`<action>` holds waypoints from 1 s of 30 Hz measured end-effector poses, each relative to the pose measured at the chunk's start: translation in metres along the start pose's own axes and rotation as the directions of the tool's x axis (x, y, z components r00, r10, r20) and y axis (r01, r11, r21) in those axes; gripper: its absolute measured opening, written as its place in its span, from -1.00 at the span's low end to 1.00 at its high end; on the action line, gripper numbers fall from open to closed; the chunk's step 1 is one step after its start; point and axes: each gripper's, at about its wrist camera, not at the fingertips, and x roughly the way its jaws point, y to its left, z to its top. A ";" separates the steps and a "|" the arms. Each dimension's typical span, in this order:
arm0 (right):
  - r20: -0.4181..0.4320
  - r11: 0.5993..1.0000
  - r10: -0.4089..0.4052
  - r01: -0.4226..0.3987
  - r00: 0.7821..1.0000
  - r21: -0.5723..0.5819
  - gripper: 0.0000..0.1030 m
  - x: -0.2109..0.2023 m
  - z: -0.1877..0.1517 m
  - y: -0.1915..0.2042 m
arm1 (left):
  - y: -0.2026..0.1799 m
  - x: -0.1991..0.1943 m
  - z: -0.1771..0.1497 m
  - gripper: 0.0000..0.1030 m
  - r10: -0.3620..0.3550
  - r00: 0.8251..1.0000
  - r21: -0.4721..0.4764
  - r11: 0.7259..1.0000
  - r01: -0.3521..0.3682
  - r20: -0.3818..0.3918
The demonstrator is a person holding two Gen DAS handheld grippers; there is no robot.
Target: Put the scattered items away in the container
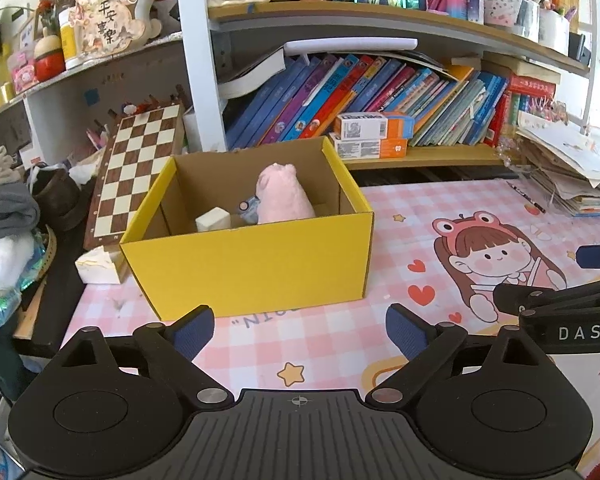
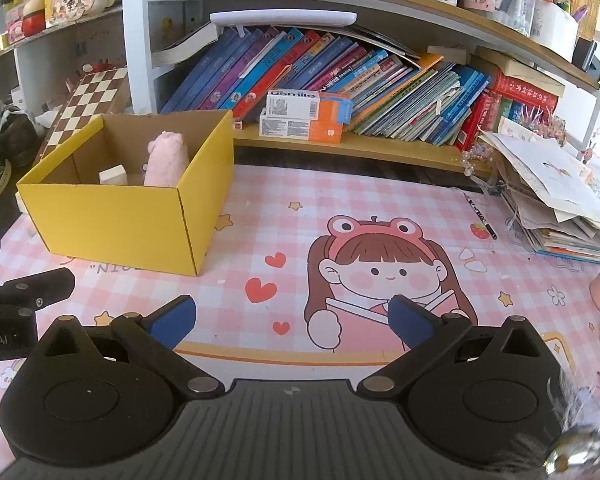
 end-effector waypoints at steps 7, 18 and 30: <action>-0.003 1.000 0.010 -0.010 1.000 0.002 1.00 0.000 0.000 -0.002 | -0.004 -0.002 0.001 0.86 0.008 1.000 0.012 1.000 -0.008 -0.001; -0.005 1.000 0.020 -0.020 1.000 0.002 1.00 0.000 -0.001 -0.002 | -0.007 -0.004 0.001 0.89 0.012 1.000 0.026 1.000 -0.012 -0.002; 0.000 1.000 0.013 -0.013 1.000 0.007 1.00 -0.005 -0.002 0.004 | -0.007 -0.007 0.000 0.98 0.012 1.000 0.030 0.999 -0.012 0.002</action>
